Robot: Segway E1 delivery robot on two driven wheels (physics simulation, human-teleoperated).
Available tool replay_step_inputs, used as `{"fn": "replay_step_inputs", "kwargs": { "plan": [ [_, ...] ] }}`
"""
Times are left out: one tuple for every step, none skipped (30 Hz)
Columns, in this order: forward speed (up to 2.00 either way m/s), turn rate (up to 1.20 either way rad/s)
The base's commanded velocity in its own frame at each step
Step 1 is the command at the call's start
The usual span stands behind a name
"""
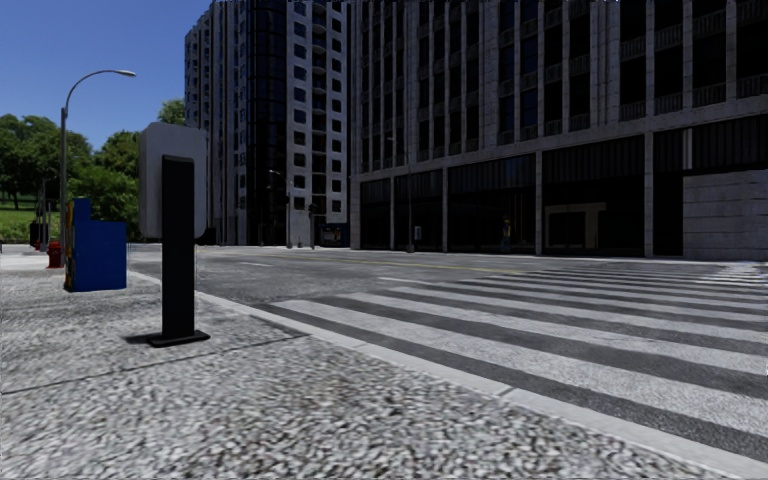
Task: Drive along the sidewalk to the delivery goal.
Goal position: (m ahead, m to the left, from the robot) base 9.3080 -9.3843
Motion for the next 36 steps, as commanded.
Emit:
{"fn": "replay_step_inputs", "kwargs": {
  "plan": [
    [1.74, -0.5],
    [1.73, -0.5],
    [1.73, -0.5],
    [1.72, -0.5],
    [1.7, -0.5],
    [1.68, -0.5],
    [1.68, -0.5],
    [1.64, -0.5],
    [1.61, -0.5],
    [1.61, -0.5],
    [1.61, -0.5],
    [1.61, -0.5],
    [1.61, -0.5],
    [1.61, -0.5],
    [1.6, -0.5],
    [1.6, -0.5],
    [1.6, -0.5],
    [1.6, -0.5],
    [1.6, -0.5],
    [1.6, -0.5],
    [1.6, -0.5],
    [1.6, -0.5],
    [1.6, -0.51],
    [1.6, -0.51],
    [1.6, -0.51],
    [1.6, -0.51],
    [1.6, -0.52],
    [1.6, -0.55],
    [1.6, -0.57],
    [1.6, -0.57],
    [1.6, -0.58],
    [1.6, -0.58],
    [1.6, -0.58],
    [1.6, -0.58],
    [1.6, -0.58],
    [1.6, -0.58]
  ]
}}
